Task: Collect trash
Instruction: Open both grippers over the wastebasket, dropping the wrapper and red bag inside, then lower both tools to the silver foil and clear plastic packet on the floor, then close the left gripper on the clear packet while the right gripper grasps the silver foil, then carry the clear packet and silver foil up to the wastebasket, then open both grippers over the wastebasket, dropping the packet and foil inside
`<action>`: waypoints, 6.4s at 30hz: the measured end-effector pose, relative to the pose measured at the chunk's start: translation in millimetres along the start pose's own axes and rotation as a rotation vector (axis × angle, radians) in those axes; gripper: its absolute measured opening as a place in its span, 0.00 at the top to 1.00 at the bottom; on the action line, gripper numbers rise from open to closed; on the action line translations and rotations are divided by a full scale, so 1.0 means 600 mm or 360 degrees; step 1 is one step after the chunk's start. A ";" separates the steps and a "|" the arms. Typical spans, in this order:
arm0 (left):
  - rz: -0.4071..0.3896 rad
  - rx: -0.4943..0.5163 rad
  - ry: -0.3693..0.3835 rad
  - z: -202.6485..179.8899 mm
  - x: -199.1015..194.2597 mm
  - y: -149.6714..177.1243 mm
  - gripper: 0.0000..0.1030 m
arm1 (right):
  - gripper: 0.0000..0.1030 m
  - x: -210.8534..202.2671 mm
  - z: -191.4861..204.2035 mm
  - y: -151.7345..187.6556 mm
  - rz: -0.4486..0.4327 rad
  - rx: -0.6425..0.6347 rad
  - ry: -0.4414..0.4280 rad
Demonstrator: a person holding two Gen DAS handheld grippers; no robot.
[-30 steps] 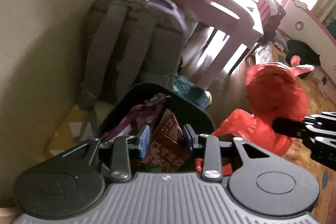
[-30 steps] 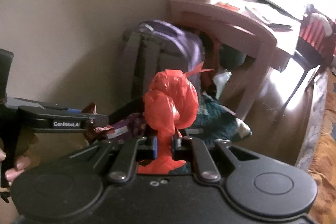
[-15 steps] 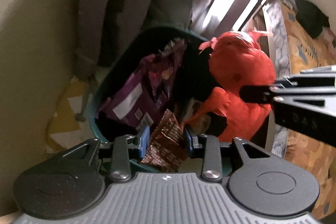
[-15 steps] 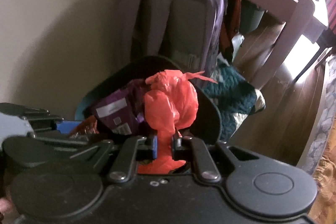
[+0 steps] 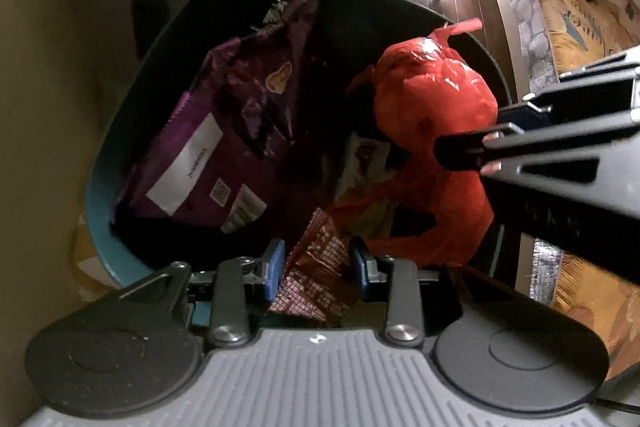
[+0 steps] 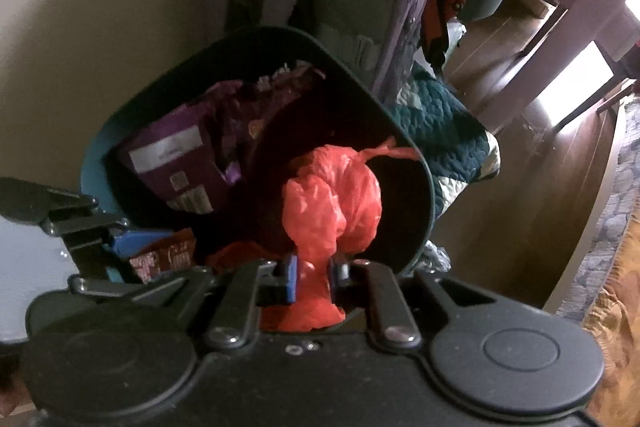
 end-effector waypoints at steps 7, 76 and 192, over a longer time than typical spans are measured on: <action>0.0073 -0.0006 -0.0047 0.010 0.026 -0.003 0.66 | 0.78 0.011 -0.005 0.008 0.0029 0.0051 -0.0028; -0.0042 -0.0346 -0.0078 -0.422 0.840 0.001 0.20 | 0.06 0.652 -0.650 0.300 -0.0096 0.0107 -0.0274; -0.0077 -0.0452 -0.0134 -0.001 -0.048 -0.015 0.92 | 0.82 -0.036 -0.022 -0.014 -0.0060 -0.0025 -0.0044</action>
Point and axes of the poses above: each gripper's, at about its wrist camera, not at the fingertips, and x roughly the way its jaws point, z to its left, y to its underside, the point moved 7 cm from there along x, roughly the way its jaws point, and after that the axes turned 5 degrees about -z, right-handed, at the moved point
